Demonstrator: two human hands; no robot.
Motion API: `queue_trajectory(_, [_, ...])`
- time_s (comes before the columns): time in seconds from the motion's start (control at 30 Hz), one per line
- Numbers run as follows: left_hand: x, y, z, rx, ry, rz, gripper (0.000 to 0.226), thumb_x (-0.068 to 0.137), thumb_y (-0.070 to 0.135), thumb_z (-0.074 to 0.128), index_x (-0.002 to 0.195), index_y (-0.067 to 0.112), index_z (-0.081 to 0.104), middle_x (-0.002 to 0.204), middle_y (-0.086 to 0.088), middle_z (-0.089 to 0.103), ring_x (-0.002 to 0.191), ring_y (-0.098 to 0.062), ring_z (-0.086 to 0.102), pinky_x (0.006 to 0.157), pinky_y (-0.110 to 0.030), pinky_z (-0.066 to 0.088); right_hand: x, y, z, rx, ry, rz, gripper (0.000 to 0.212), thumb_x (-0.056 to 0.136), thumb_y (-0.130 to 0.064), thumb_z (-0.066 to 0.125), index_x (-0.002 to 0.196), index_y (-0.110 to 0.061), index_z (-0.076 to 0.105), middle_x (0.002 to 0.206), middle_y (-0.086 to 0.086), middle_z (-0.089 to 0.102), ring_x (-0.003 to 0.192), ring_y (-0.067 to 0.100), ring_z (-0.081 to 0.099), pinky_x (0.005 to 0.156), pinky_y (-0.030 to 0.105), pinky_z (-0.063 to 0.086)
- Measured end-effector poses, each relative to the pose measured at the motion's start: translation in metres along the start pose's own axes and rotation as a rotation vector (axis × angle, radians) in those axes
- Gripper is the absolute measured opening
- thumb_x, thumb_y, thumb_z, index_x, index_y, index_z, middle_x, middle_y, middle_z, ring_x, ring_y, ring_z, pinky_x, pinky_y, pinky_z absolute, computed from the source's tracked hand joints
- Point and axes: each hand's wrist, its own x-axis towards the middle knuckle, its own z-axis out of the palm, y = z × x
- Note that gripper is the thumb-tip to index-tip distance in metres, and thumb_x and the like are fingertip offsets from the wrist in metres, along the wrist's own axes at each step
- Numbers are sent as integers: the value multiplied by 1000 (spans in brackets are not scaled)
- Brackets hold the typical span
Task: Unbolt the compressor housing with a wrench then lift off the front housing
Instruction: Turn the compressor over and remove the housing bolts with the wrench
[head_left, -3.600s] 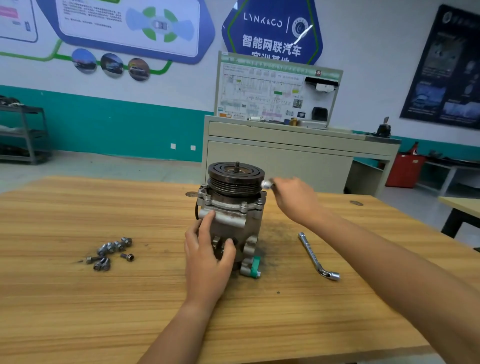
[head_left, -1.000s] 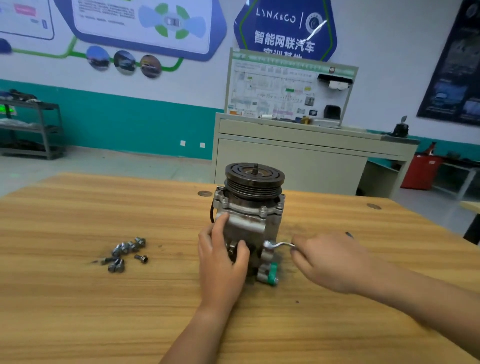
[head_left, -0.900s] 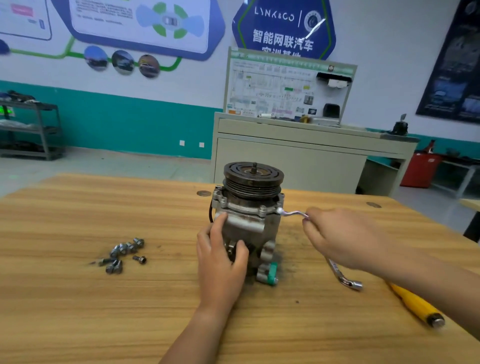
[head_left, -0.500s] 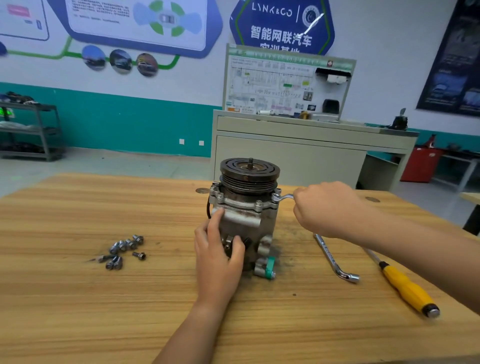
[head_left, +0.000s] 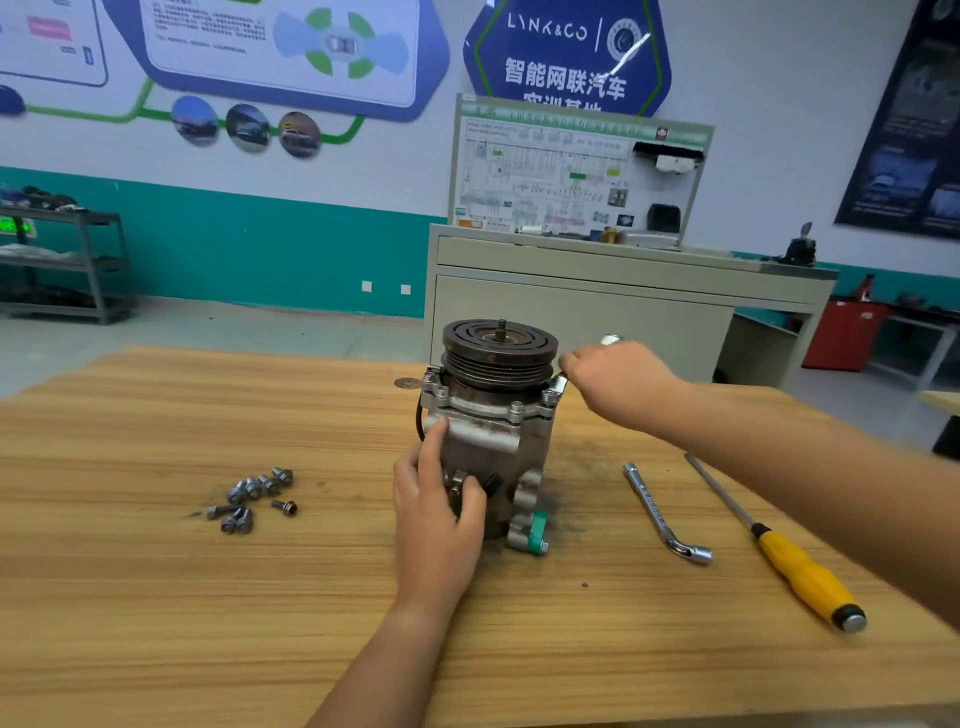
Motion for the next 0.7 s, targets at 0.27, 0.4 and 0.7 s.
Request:
queue_trajectory(0.27, [-2, 1, -1, 20, -41, 7, 78, 86, 0, 49, 125, 59, 16, 119, 5, 31, 112, -15, 39, 89, -26, 33, -20, 13, 1, 414, 395, 288, 33, 101, -20, 32, 129, -7, 40, 66, 0, 49, 57, 22, 47, 52, 31, 31])
queue_trajectory(0.4, [-1, 1, 0, 15, -35, 4, 79, 85, -2, 49, 125, 58, 17, 117, 5, 31, 110, -14, 39, 89, -28, 35, -55, 4, -18, 560, 337, 339, 28, 98, -17, 35, 124, -11, 46, 59, -4, 41, 51, 16, 43, 43, 27, 26])
queue_trajectory(0.7, [-3, 1, -1, 7, -47, -2, 78, 86, 0, 49, 126, 58, 16, 120, 6, 31, 112, -11, 38, 87, -23, 32, -58, -31, -41, 214, -87, 182, 17, 86, 2, 42, 94, -11, 50, 62, -2, 34, 61, 17, 40, 49, 28, 33])
